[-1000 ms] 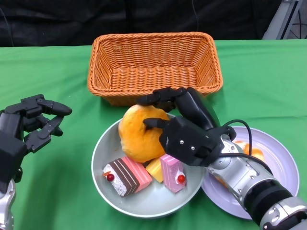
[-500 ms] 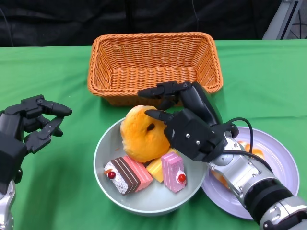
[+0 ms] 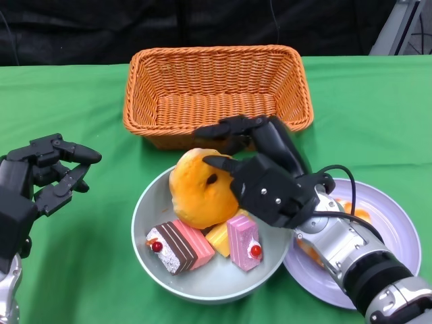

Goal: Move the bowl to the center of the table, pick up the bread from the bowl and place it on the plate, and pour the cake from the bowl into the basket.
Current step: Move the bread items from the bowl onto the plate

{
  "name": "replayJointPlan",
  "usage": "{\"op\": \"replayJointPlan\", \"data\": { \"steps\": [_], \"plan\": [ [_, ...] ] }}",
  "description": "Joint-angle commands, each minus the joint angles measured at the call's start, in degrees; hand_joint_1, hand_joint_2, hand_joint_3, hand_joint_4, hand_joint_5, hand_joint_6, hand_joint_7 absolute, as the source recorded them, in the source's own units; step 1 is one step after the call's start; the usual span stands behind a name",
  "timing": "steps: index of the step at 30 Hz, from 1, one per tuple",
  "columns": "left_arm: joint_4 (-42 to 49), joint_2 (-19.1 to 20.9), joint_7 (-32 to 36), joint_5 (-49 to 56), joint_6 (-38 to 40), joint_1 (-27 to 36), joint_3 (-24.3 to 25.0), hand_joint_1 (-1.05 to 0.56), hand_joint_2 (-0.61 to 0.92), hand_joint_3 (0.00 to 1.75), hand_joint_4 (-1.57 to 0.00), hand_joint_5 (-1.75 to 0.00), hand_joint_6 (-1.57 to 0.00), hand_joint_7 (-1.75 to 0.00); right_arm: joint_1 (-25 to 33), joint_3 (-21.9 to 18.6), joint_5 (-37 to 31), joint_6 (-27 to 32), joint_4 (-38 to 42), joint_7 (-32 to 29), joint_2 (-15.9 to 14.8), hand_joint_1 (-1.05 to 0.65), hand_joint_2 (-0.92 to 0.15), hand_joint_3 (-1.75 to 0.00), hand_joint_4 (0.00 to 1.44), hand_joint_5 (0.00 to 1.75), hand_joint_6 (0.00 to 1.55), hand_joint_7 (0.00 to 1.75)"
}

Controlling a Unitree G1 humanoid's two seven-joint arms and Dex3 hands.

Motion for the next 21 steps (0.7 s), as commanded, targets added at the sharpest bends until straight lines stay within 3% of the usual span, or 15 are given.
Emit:
{"op": "replayJointPlan", "data": {
  "steps": [1, 11, 12, 14, 21],
  "plan": [
    [0.15, 0.87, 0.33, 0.39, -0.5, 0.37, -0.09, -0.21, 0.92, 0.28, -0.8, -1.36, -0.9, -0.83, 0.83, 0.49, -0.11, -1.87, -2.35, 1.37, -1.1, -0.22, -0.85, 0.0, 0.62, 0.94, 1.0, 0.0],
    [0.09, 0.88, 0.5, 0.83, -0.2, 0.36, -0.02, -0.2, 0.92, 0.28, -0.79, -1.35, -0.89, -0.84, 2.55, 2.05, -0.84, 0.8, -7.09, 7.12, -2.94, -0.29, -0.86, 0.0, 0.56, 0.78, 0.84, 0.0],
    [0.05, 0.87, 0.42, 0.77, -0.09, 0.37, -0.01, -0.2, 0.92, 0.28, -0.8, -1.36, -0.89, -0.84, 2.7, 2.64, -1.4, 1.83, -8.05, 8.27, -3.56, -0.35, -0.86, 0.0, 0.52, 0.66, 0.73, 0.0],
    [0.23, 0.94, 0.57, 0.96, -0.38, 0.35, -0.08, -0.2, 0.92, 0.28, -0.81, -1.36, -0.89, -0.84, 3.3, 3.96, -2.92, 3.3, -10.43, 9.95, -4.86, -0.39, -0.86, 0.0, 0.52, 0.53, 0.66, 0.0],
    [0.3, 0.87, 0.54, 0.9, -0.56, 0.34, -0.03, -0.2, 0.92, 0.28, -0.81, -1.36, -0.9, -0.84, 5.3, 4.48, -3.8, 5.48, -14.71, 10.72, -5.31, -0.4, -0.83, 0.0, 0.59, 0.44, 0.63, 0.0]
  ]
}}
